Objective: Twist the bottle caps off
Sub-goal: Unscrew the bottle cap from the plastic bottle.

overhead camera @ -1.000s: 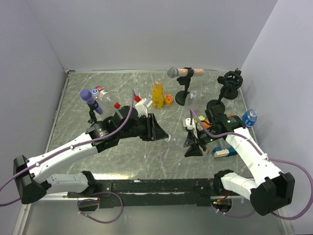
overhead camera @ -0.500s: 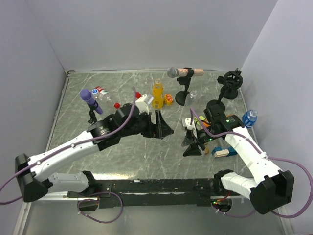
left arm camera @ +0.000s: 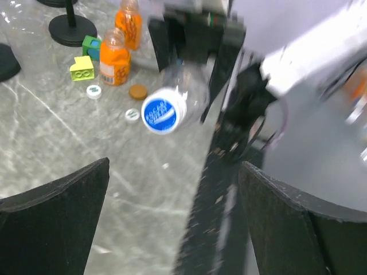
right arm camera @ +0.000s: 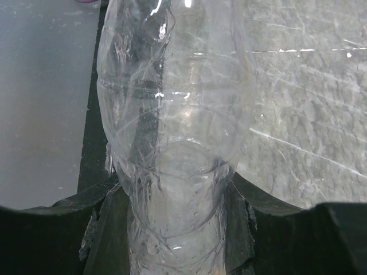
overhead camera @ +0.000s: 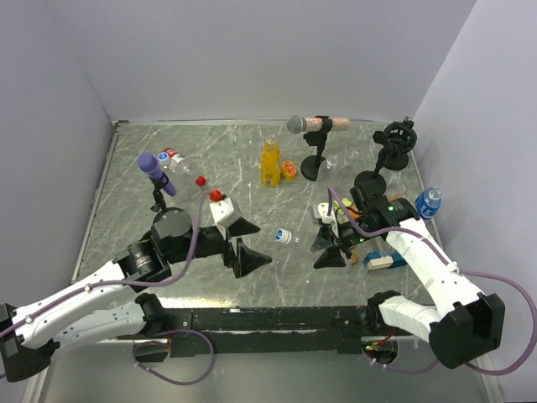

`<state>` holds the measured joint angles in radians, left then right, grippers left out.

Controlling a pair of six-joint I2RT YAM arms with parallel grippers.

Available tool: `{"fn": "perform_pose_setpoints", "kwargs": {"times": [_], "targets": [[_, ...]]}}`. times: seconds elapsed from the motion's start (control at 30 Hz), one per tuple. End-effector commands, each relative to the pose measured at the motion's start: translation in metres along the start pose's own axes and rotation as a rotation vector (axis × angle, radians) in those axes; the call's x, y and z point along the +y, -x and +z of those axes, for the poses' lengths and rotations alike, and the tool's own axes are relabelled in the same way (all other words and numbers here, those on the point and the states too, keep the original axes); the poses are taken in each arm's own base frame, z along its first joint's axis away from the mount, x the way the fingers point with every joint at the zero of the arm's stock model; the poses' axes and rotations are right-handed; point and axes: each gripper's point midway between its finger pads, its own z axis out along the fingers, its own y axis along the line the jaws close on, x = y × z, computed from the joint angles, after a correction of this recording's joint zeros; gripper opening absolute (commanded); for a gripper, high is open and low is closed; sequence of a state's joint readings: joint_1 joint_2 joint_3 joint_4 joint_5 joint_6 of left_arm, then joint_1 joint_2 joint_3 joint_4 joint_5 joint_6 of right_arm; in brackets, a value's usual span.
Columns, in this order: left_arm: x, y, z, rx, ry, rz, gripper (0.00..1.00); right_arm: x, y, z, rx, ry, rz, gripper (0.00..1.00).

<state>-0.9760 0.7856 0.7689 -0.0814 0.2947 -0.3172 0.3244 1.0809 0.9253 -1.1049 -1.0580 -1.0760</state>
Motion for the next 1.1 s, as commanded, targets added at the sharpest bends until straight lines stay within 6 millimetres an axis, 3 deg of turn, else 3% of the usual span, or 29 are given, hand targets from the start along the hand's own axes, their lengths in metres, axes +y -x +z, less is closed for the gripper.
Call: {"fn": "perform_pose_setpoints", "kwargs": {"times": [0.0, 0.1, 0.2, 0.37, 0.57, 0.83, 1.07], "targets": [[-0.005, 0.006, 0.001, -0.045, -0.110, 0.387, 0.97, 0.001, 0.008, 0.002, -0.060, 0.002, -0.091, 0.29], [-0.003, 0.015, 0.007, -0.046, -0.118, 0.493, 0.97, 0.001, 0.005, 0.004, -0.070, -0.003, -0.119, 0.30], [-0.008, 0.011, 0.018, 0.003, -0.193, 0.547, 0.97, 0.002, 0.003, 0.006, -0.077, 0.004, -0.140, 0.30], [-0.009, 0.003, 0.032, 0.059, -0.252, 0.570, 0.98, 0.005, 0.001, 0.009, -0.093, 0.024, -0.175, 0.30], [-0.007, 0.011, 0.041, 0.053, -0.253, 0.607, 0.99, 0.006, -0.001, 0.010, -0.090, 0.026, -0.182, 0.31], [-0.009, 0.008, 0.045, 0.059, -0.274, 0.587, 0.99, 0.007, -0.001, 0.010, -0.094, 0.032, -0.186, 0.31], [-0.006, 0.001, 0.051, 0.092, -0.291, 0.590, 0.90, 0.007, -0.001, 0.010, -0.092, 0.035, -0.179, 0.31]]}}
